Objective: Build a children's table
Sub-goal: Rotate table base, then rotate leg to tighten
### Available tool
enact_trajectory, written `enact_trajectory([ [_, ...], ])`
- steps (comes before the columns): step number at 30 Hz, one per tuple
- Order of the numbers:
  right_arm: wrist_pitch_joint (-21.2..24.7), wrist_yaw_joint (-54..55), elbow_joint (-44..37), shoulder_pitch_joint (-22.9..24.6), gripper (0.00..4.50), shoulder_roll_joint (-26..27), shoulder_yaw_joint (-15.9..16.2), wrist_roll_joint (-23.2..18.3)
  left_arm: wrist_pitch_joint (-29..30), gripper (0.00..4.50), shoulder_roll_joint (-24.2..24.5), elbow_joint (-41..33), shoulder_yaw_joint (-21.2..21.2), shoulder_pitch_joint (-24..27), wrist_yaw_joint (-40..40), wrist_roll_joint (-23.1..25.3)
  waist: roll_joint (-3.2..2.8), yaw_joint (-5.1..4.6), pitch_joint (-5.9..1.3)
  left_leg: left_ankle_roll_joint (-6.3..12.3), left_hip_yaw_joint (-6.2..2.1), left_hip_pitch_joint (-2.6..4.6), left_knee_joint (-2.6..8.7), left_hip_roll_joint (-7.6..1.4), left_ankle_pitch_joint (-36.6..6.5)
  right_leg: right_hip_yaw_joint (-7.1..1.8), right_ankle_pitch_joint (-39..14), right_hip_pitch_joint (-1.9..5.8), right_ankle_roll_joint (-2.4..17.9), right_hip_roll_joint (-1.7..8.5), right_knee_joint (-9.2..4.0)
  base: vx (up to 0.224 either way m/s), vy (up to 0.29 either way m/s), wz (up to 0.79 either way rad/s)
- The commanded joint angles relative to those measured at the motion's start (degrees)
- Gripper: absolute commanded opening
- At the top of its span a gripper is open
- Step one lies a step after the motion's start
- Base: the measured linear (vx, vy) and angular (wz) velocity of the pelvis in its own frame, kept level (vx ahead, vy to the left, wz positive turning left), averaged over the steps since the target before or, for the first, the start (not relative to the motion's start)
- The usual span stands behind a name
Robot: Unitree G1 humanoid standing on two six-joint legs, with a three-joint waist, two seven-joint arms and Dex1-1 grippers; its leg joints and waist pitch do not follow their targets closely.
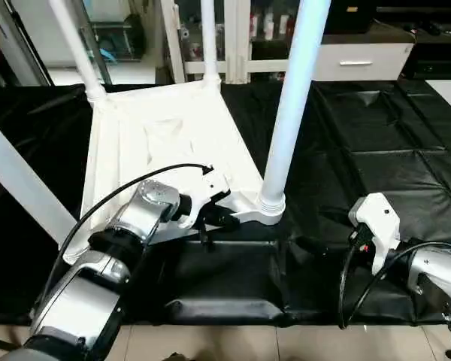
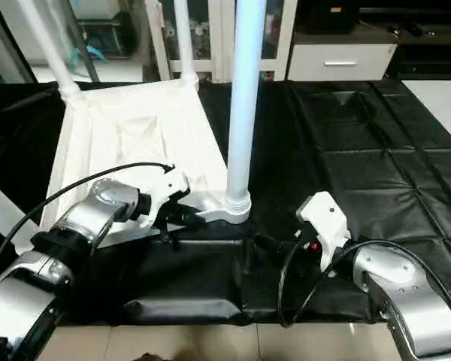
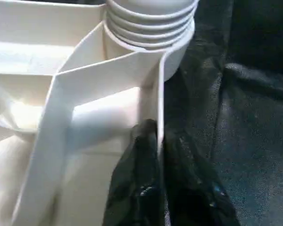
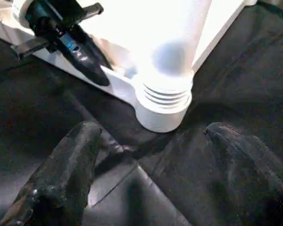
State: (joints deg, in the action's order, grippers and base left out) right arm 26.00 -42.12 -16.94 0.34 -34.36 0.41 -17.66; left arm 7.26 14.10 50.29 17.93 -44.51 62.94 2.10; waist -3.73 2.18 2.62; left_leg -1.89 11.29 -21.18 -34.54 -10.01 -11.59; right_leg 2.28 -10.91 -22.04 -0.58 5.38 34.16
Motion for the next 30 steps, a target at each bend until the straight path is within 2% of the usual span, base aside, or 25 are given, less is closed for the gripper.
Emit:
enact_trajectory([
  [1, 0.9, 1.1, 0.5, -0.7, 3.82, 0.5, -0.7, -0.3, 1.8, 0.02, -0.1, -0.4, 0.5, 1.5, 0.4, 0.1, 0.95, 0.05, -3.59, 4.90, -1.51, 0.76, 4.06, -3.00, -8.8, -1.80, -5.1, 2.44, 16.4, 3.11, -3.52, 0.000, 0.000, 0.00],
  [3, 1.4, 2.0, 1.2, -0.8, 3.82, 1.1, -0.9, -0.1, 3.3, 0.02, 0.3, -3.6, 0.7, 3.5, 0.6, -0.1, 0.93, 0.02, -3.66, 4.97, -1.52, 0.71, 4.01, -2.99, -8.4, -1.80, -4.4, 2.47, 16.5, 3.11, -3.42, 0.000, 0.000, 0.00],
  [4, 1.5, 2.0, 1.6, -0.9, 3.82, 1.3, -1.0, -0.3, 4.4, 0.02, 0.5, -6.5, 0.9, 5.1, 1.0, -0.5, 0.81, 0.04, -3.75, 5.16, -1.58, 0.70, 4.03, -3.14, -7.6, -1.78, -3.0, 2.53, 16.8, 3.17, -3.19, 0.000, 0.000, 0.00],
  [5, 1.5, 1.8, 2.0, -1.0, 3.82, 1.6, -1.2, -0.8, 5.8, 0.02, 0.8, -10.2, 1.2, 7.1, 1.3, -1.1, 0.96, -0.13, -3.73, 5.57, -1.59, 0.52, 4.05, -3.24, -7.1, -1.77, -2.1, 2.69, 17.1, 3.29, -3.09, 0.000, 0.000, 0.00],
  [6, 1.4, 1.7, 2.2, -1.1, 3.82, 1.7, -1.4, -1.1, 6.6, 0.02, 0.9, -12.1, 1.3, 8.0, 1.3, -1.3, 0.91, -0.14, -3.71, 5.81, -1.53, 0.52, 3.98, -3.13, -6.9, -1.73, -2.2, 2.57, 17.1, 3.22, -3.18, 0.000, 0.000, 0.00],
  [7, 1.4, 1.7, 2.3, -1.2, 3.82, 1.8, -1.5, -1.3, 6.7, 0.02, 0.9, -12.8, 1.4, 8.4, 1.4, -1.3, 1.02, -0.17, -3.65, 6.12, -1.44, 0.56, 3.94, -3.07, -7.2, -1.73, -3.1, 2.45, 16.9, 3.13, -3.29, 0.000, 0.000, 0.00],
  [8, 1.7, 1.3, 3.1, -2.0, 3.82, 2.3, -1.9, -2.3, 7.8, 0.02, 1.0, -16.8, 1.8, 10.5, 2.0, -1.8, 1.15, -0.09, -3.72, 6.11, -1.49, 0.69, 3.99, -3.19, -7.9, -1.75, -5.0, 2.58, 16.6, 3.36, -3.29, 0.000, 0.000, 0.00],
  [9, 2.0, 1.1, 3.7, -2.6, 4.00, 2.5, -2.1, -2.9, 8.3, 0.00, 1.1, -18.7, 2.1, 11.6, 2.3, -2.0, 1.05, -0.11, -3.56, 6.10, -1.50, 0.58, 4.13, -3.28, -8.1, -1.80, -5.9, 2.48, 16.3, 3.39, -3.47, 0.000, 0.000, 0.00],
  [12, 2.2, -1.1, 5.7, -4.6, 4.21, 2.3, -1.3, -3.7, 9.1, 0.00, 1.2, -21.6, 2.9, 13.3, 2.4, -1.9, 1.16, -0.26, -3.34, 5.29, -1.32, 0.75, 4.18, -3.08, -9.7, -1.79, -10.5, 2.08, 14.9, 3.09, -3.97, 0.000, 0.000, 0.00],
  [13, 2.2, -1.1, 5.7, -4.6, 4.30, 2.3, -1.3, -3.7, 9.1, 0.00, 1.2, -21.6, 2.9, 13.3, 2.4, -1.9, 1.66, -0.32, -3.31, 5.10, -1.25, 0.80, 4.21, -3.07, -10.3, -1.79, -11.6, 2.03, 14.6, 3.04, -4.10, 0.000, 0.000, 0.00],
  [14, 2.3, -2.5, 6.2, -5.5, 4.30, 2.1, -0.7, -4.2, 9.0, 0.00, 1.1, -21.9, 3.1, 13.4, 2.2, -1.7, 1.31, -0.16, -3.25, 4.60, -1.27, 1.00, 4.27, -3.09, -10.7, -1.84, -13.1, 1.81, 14.1, 3.05, -4.21, 0.000, 0.000, 0.00],
  [15, 2.4, -3.6, 6.6, -6.2, 4.41, 1.9, -0.2, -4.5, 9.3, 0.00, 1.2, -22.7, 3.2, 13.8, 1.9, -1.5, 1.40, -0.20, -3.27, 4.31, -1.34, 0.90, 4.32, -3.07, -10.7, -1.84, -13.6, 1.88, 13.6, 3.01, -4.17, 0.000, 0.000, 0.00],
  [16, 2.1, -5.2, 7.4, -7.2, 4.41, 1.5, 0.7, -4.3, 9.9, 0.00, 1.1, -23.7, 3.3, 14.2, 1.7, -1.3, 1.89, -0.31, -3.35, 4.20, -1.31, 0.83, 4.31, -3.10, -10.5, -1.82, -13.3, 1.96, 13.5, 3.01, -4.07, 0.000, 0.000, 0.00],
  [18, 0.3, -7.5, 10.0, -9.5, 4.41, 0.1, 3.5, -1.5, 9.9, 0.00, 1.1, -24.7, 3.9, 14.2, 1.7, -0.7, 1.60, -0.25, -3.42, 4.46, -1.37, 0.77, 4.25, -3.10, -9.1, -1.82, -12.2, 1.91, 13.5, 3.07, -3.91, 0.000, 0.000, 0.00],
  [19, -0.4, -8.4, 10.9, -10.2, 4.41, -0.3, 4.4, -0.7, 10.3, 0.00, 1.2, -25.3, 3.9, 14.4, 1.7, -0.6, 1.82, -0.29, -3.54, 4.63, -1.29, 0.77, 4.08, -3.04, -8.2, -1.78, -11.2, 1.92, 13.7, 2.99, -3.77, 0.000, 0.000, 0.00],
  [20, -1.4, -9.1, 12.6, -11.3, 4.41, -0.7, 5.5, 0.6, 10.9, 0.00, 1.2, -26.1, 4.0, 14.6, 1.8, -0.5, 1.73, -0.17, -3.55, 5.02, -1.23, 0.76, 4.01, -3.03, -7.4, -1.85, -10.1, 1.91, 13.9, 3.07, -3.74, 0.000, 0.000, 0.00],
  [25, -4.1, -10.3, 17.7, -14.8, 4.41, -0.5, 7.5, 3.0, 11.3, 0.00, 1.6, -27.0, 4.5, 14.6, 1.7, -0.2, 1.78, -0.09, -3.77, 6.37, -1.14, 0.58, 3.70, -2.88, -5.3, -1.78, -6.5, 2.01, 15.1, 2.99, -3.32, 0.000, 0.000, 0.00],
  [27, -5.8, -10.4, 20.8, -17.0, 4.41, 0.2, 8.6, 4.7, 11.7, 0.00, 1.7, -27.5, 4.6, 14.6, 1.8, -0.2, 1.85, -0.07, -3.80, 6.75, -1.14, 0.53, 3.65, -2.87, -4.8, -1.72, -6.0, 2.06, 15.3, 2.99, -3.22, 0.000, 0.000, 0.00],
  [30, -6.6, -11.0, 23.3, -18.8, 4.41, 1.0, 9.3, 5.0, 11.9, 0.00, 1.9, -27.6, 4.6, 14.6, 1.8, -0.2, 1.72, -0.13, -3.72, 6.86, -1.15, 0.49, 3.65, -2.87, -5.4, -1.68, -6.6, 2.05, 15.5, 2.95, -3.25, 0.000, 0.000, 0.00],
])
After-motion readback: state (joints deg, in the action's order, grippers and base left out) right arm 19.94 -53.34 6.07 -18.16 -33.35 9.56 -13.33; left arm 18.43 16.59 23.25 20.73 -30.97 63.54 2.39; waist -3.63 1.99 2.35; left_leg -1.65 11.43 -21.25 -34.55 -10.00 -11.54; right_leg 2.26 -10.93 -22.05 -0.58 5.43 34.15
